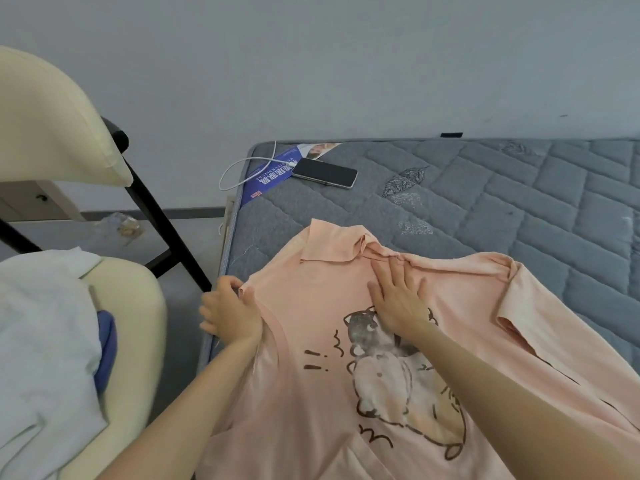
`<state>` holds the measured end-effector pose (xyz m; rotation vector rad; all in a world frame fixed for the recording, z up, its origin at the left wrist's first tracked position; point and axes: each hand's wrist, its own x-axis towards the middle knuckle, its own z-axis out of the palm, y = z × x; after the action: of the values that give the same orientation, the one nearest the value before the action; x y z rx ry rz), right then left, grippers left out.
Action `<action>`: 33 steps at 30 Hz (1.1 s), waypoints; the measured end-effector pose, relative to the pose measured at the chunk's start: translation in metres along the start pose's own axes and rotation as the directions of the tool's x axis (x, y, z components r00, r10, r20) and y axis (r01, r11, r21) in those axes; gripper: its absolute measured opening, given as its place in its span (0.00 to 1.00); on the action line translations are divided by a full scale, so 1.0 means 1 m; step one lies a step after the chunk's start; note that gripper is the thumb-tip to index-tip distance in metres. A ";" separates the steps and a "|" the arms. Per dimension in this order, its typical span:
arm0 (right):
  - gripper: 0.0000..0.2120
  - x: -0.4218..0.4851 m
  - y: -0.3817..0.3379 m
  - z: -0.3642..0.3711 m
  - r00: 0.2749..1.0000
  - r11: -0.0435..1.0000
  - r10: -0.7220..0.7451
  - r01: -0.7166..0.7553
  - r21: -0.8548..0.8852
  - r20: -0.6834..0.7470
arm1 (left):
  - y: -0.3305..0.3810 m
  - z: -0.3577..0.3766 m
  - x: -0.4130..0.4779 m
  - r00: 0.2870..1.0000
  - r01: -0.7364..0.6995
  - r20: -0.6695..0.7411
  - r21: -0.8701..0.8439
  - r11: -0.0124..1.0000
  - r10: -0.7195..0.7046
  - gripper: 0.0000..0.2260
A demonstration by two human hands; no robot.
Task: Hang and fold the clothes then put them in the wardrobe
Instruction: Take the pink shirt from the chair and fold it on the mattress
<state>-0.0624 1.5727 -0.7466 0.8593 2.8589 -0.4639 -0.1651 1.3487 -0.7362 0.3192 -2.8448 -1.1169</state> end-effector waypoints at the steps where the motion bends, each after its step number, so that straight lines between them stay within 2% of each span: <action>1: 0.24 0.003 -0.002 -0.002 1.000 1.000 0.010 -0.010 0.012 0.006 | 0.002 0.000 -0.005 0.993 -0.111 -0.043 0.035 0.993 0.112 0.07; 2: 0.25 0.005 -0.005 -0.004 1.000 0.999 0.021 -0.021 0.026 0.005 | 0.006 0.001 -0.011 0.964 -0.256 -0.049 0.071 0.964 0.260 0.11; 3: 0.25 0.008 -0.009 -0.006 1.000 0.999 0.029 -0.029 0.040 -0.008 | 0.010 0.002 -0.016 0.907 -0.419 -0.007 0.097 0.903 0.422 0.13; 5: 0.25 0.012 -0.017 -0.010 0.994 0.998 0.024 -0.019 0.053 -0.104 | 0.016 0.008 -0.027 0.721 -0.685 0.202 0.064 0.725 0.663 0.14; 6: 0.23 0.016 -0.022 -0.012 0.985 0.998 0.020 -0.010 0.059 -0.171 | 0.016 0.013 -0.031 0.635 -0.752 0.326 0.053 0.657 0.700 0.16; 7: 0.20 0.019 -0.027 -0.013 0.976 0.996 0.033 -0.014 0.087 -0.216 | 0.014 0.019 -0.033 0.582 -0.783 0.431 0.070 0.618 0.690 0.19; 8: 0.18 0.022 -0.032 -0.015 0.973 0.986 0.070 -0.035 0.160 -0.221 | 0.011 0.026 -0.034 0.568 -0.786 0.514 0.107 0.608 0.643 0.22; 10: 0.18 0.030 -0.043 -0.020 0.979 0.899 0.184 -0.131 0.419 -0.089 | 0.003 0.037 -0.034 0.579 -0.770 0.618 0.198 0.607 0.533 0.25; 11: 0.18 0.034 -0.048 -0.026 0.975 0.805 0.222 -0.193 0.560 0.017 | 0.000 0.040 -0.033 0.579 -0.771 0.639 0.226 0.596 0.507 0.25; 13: 0.13 0.043 -0.055 -0.036 0.950 0.519 0.247 -0.295 0.802 0.190 | -0.001 0.041 -0.029 0.561 -0.781 0.671 0.236 0.578 0.484 0.25; 15: 0.08 0.055 -0.056 -0.046 0.917 0.303 0.283 -0.364 0.881 0.281 | 0.000 0.040 -0.024 0.535 -0.780 0.716 0.215 0.587 0.448 0.24; 18: 0.07 0.069 -0.056 -0.055 0.887 0.204 0.299 -0.418 0.885 0.351 | 0.005 0.038 -0.021 0.497 -0.768 0.770 0.175 0.616 0.401 0.23; 21: 0.05 0.075 -0.057 -0.063 0.875 0.058 0.339 -0.387 0.920 0.346 | 0.010 0.033 -0.018 0.467 -0.728 0.801 0.107 0.677 0.375 0.23; 24: 0.10 0.070 -0.056 -0.072 0.906 0.019 0.284 -0.332 0.943 0.313 | 0.015 0.027 -0.014 0.480 -0.652 0.778 0.005 0.758 0.407 0.23; 27: 0.11 0.058 -0.047 -0.080 0.895 -0.084 0.269 -0.345 0.935 0.355 | 0.023 0.023 -0.012 0.591 -0.522 0.673 -0.101 0.847 0.445 0.20; 30: 0.07 0.043 -0.033 -0.085 0.889 -0.145 0.263 -0.348 0.926 0.375 | 0.045 0.021 -0.009 0.734 -0.356 0.524 -0.245 0.902 0.432 0.10; 32: 0.05 0.032 -0.026 -0.083 0.890 -0.163 0.286 -0.321 0.933 0.356 | 0.063 0.023 -0.008 0.774 -0.214 0.513 -0.342 0.915 0.373 0.11; 33: 0.05 0.025 -0.023 -0.081 0.887 -0.140 0.308 -0.317 0.938 0.345 | 0.070 0.026 -0.007 0.771 -0.096 0.550 -0.398 0.912 0.321 0.12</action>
<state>-0.0980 1.5939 -0.6697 1.5512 1.5100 -2.6108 -0.1735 1.4174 -0.7071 -0.4737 -2.9533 -1.9177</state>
